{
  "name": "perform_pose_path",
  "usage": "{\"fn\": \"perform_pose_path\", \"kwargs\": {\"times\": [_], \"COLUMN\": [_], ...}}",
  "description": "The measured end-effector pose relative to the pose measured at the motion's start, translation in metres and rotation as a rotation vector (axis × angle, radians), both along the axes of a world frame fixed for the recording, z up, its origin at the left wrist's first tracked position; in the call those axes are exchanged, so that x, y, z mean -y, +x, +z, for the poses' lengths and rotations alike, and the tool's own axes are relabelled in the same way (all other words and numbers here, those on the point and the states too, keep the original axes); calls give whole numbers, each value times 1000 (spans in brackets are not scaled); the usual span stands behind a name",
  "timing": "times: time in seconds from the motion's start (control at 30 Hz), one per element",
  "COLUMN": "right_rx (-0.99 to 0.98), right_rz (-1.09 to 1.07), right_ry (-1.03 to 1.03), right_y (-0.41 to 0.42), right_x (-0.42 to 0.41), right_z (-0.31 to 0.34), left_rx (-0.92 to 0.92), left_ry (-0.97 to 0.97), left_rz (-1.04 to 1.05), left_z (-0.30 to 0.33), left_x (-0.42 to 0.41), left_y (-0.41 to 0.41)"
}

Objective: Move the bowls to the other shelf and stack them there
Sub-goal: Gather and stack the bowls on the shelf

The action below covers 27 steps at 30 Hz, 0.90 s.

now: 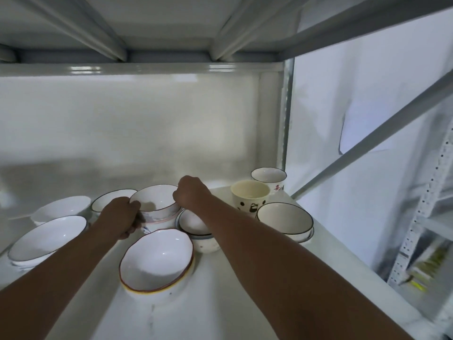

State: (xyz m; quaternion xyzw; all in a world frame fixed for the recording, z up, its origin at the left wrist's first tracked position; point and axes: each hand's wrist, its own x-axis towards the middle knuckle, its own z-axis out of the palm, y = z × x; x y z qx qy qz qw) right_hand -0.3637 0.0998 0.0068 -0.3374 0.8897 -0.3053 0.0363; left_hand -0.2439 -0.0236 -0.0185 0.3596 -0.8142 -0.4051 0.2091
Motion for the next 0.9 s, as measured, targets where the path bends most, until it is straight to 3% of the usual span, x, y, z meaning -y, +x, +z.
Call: {"fn": "perform_pose_path", "kwargs": {"times": [0.63,0.9], "right_rx": [-39,17], "right_rz": [62,-29], "right_ry": [-8,-56], "right_y": [-22,-48], "right_x": [9,-30], "right_z": [-18,6], "left_rx": [-42,-55], "left_ry": [139,156], "left_rz": [28,44], "left_z": [16,19], "left_x": [-24,-16], "left_y": [18,19]}}
